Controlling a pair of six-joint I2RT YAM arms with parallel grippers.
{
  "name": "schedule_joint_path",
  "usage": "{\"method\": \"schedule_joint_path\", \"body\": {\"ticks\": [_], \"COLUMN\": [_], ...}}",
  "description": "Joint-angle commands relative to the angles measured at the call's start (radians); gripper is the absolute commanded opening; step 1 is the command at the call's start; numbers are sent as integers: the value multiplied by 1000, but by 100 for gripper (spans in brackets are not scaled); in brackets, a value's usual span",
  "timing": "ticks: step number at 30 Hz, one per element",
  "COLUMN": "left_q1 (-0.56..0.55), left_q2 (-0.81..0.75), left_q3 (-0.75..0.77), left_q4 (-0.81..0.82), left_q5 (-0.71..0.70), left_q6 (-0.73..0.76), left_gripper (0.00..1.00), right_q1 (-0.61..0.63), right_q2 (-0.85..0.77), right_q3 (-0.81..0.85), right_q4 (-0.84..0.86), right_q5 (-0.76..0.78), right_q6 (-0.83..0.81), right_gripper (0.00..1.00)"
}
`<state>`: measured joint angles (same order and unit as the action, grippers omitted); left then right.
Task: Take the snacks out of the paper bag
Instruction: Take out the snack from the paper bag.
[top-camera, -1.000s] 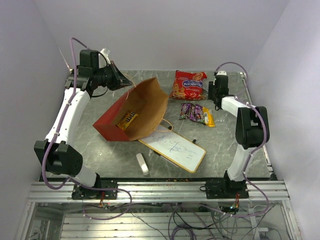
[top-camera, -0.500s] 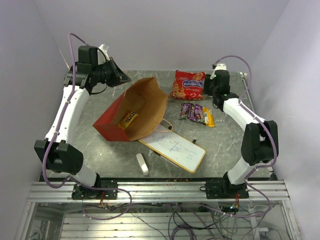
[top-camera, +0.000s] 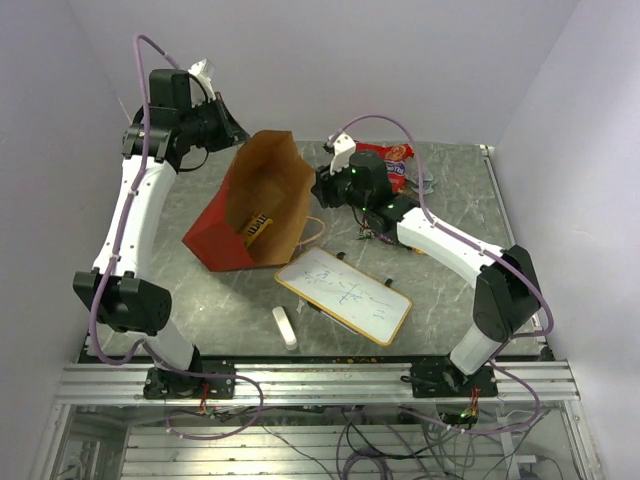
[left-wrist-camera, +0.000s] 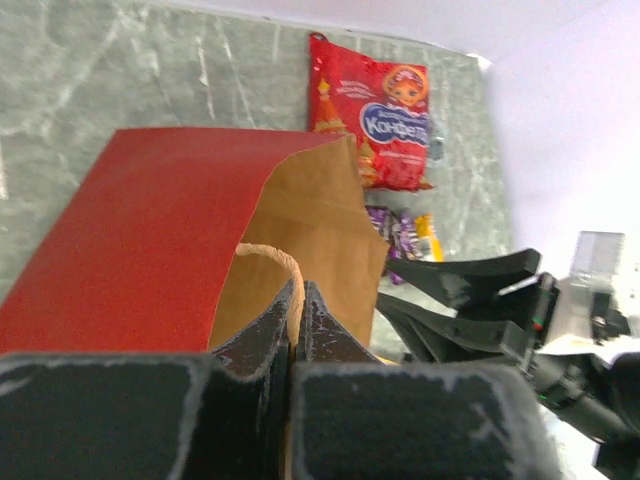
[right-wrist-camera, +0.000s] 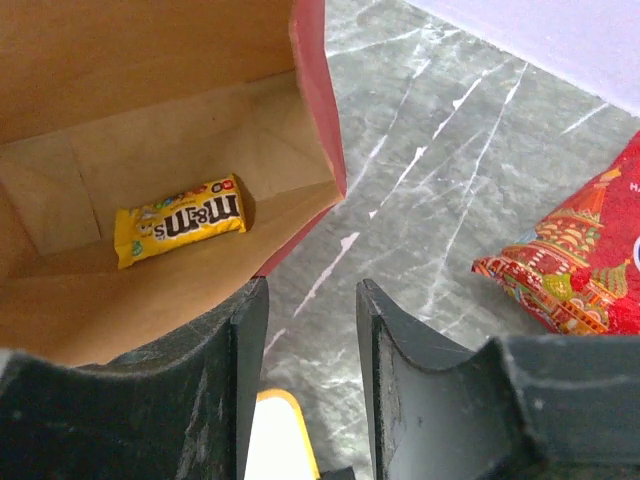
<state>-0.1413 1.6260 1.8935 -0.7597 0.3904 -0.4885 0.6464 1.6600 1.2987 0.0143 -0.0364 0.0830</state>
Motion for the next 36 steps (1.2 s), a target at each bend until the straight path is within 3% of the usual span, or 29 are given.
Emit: {"method": "schedule_joint_path", "body": {"ticks": [1,10,15,18,22,26,30,33,36], "left_q1": [-3,-159,-179,-179,-179,-179,-179,-179,-179], "left_q2": [38,107,-40,-148,-215,-222,-197,-188,-197], "left_q3": [99,178,-118,-299,-423,-416,-367,-357,-378], "left_q4": [-12,8,152,204,224,222,232,252,279], "left_q5": [-76,-61,-1,48,74,84,105,125,140], "left_q6": [133,210,171,134,92,52,14,-28,-63], "left_gripper": [7,7,7,7,7,7,7,7,7], "right_q1": [25,58,65,76,88,98,99,101,104], "right_q2": [34,26,7,-45,-118,-115,-45,38,117], "right_q3": [30,-39,-64,-117,-268,-334,-315,-259,-226], "right_q4": [18,21,11,65,190,254,342,258,343], "right_q5": [15,28,42,-48,-244,-391,-482,-608,-598], "right_q6": [49,90,48,-119,-470,-795,-917,-1183,-1182], "right_gripper": [39,39,39,41,44,44,43,42,43]}}
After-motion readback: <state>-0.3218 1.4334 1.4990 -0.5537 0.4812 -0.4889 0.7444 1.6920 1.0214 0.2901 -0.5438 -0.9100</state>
